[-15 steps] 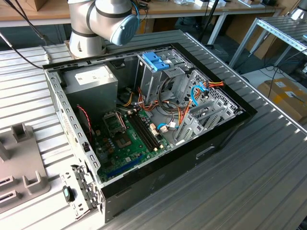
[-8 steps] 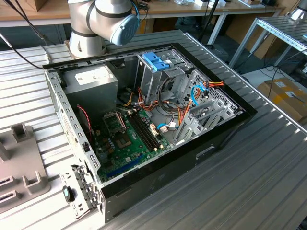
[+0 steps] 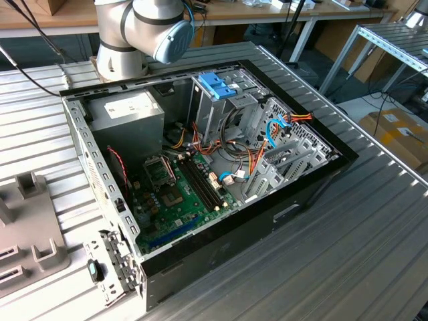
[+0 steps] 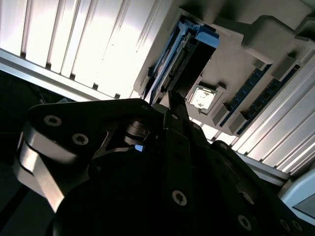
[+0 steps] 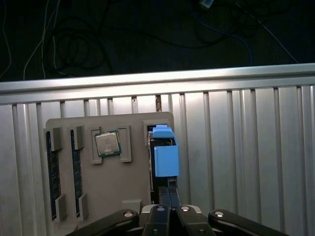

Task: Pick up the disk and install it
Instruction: 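Pick up the disk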

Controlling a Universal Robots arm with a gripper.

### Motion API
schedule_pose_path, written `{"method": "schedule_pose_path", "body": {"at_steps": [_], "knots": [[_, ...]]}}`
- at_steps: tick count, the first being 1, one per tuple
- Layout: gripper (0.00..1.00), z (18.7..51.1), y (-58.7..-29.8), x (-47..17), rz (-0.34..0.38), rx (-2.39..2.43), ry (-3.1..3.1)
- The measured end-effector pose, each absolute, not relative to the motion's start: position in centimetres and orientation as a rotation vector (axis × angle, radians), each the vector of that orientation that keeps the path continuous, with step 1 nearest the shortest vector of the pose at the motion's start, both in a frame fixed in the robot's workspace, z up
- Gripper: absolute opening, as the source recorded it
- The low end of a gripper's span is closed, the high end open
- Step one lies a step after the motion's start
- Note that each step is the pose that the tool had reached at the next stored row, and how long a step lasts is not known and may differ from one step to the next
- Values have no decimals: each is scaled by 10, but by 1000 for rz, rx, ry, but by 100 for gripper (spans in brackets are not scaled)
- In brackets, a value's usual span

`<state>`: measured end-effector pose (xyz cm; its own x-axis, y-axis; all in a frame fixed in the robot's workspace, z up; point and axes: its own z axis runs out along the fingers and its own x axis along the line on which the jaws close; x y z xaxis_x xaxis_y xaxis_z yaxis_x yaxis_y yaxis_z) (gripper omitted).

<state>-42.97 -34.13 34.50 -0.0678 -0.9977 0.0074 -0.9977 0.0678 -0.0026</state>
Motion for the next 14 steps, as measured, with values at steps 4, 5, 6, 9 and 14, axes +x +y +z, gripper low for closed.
{"method": "schedule_pose_path", "body": {"at_steps": [4, 5, 6, 9, 14], "knots": [[36, 345, -341, -430, 11, 2142, -2293], [42, 345, -341, -430, 11, 2142, -2293], [47, 345, -341, -430, 11, 2142, -2293], [60, 345, -341, -430, 11, 2142, -2293], [60, 345, -341, -430, 11, 2142, -2293]]}}
